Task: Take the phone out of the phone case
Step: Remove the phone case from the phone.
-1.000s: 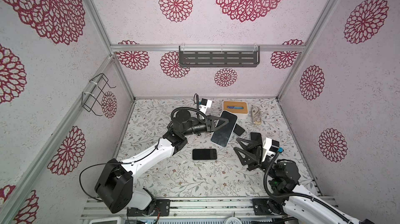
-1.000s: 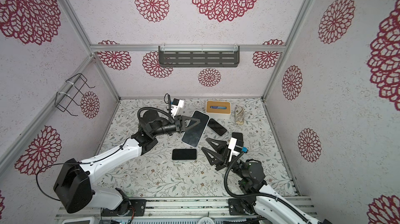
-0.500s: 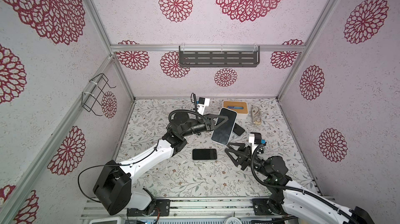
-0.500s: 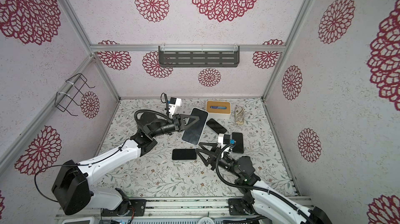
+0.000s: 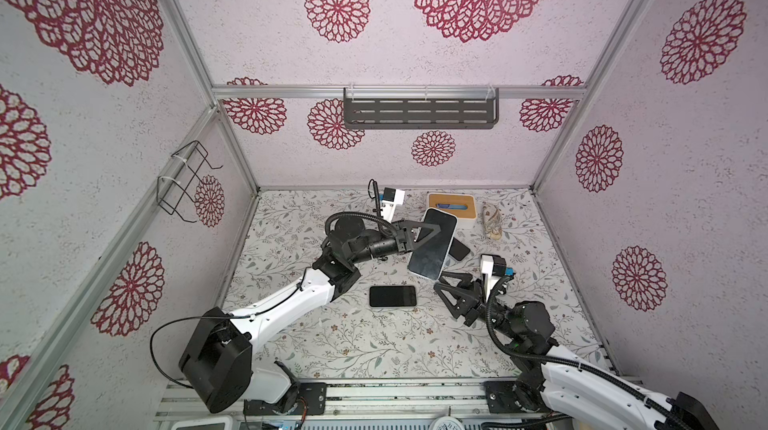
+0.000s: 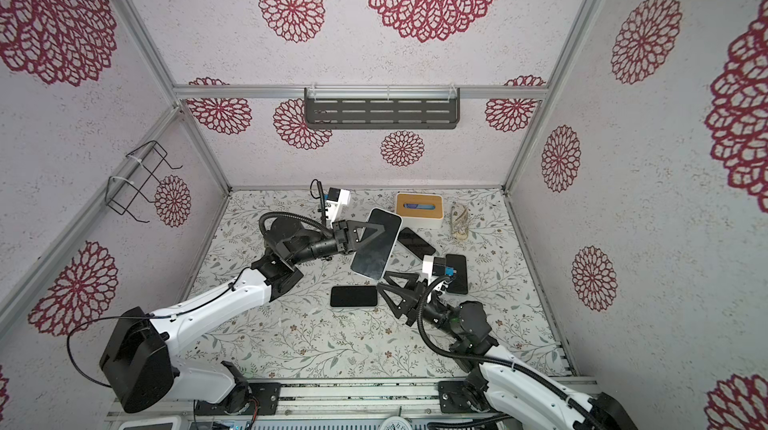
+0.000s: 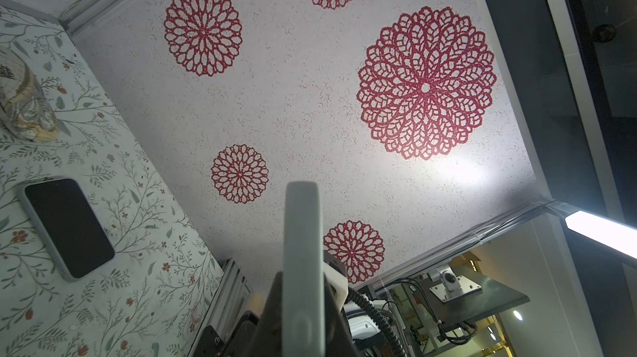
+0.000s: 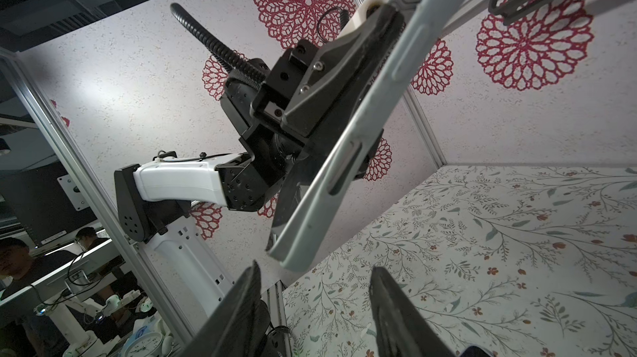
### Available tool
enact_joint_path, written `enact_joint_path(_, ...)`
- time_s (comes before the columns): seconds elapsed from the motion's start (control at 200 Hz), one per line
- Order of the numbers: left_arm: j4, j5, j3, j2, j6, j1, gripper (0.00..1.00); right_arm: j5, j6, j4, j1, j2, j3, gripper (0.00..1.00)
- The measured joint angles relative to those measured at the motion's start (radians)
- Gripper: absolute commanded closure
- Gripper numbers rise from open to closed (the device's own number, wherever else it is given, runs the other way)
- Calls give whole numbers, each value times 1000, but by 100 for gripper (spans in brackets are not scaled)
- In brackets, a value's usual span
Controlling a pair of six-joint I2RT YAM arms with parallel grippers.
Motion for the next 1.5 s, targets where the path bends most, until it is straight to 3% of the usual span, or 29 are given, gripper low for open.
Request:
enact_joint_path(0.761,43,-7,-13,0,16,-23,100,-20,72,86,-82,69,0,48)
enact_joint_path(0.886,42,-5,-27,5,21,-32,100,-22,90,100,-92,88,0,58)
enact_joint_path(1.051,34,-13,-34,19,32,-34,100,-40,132,128,-93,114,0,84)
enact_joint_path(1.176,26,-31,-42,21,44,-34,100,-43,165,115,-97,115,0,97)
enact_joint_path(1.336,19,-65,-66,26,57,-34,67,-40,202,41,-99,83,0,100)
enact_joint_path(1.501,27,-116,-108,69,62,-35,50,-7,221,-122,-99,32,0,100)
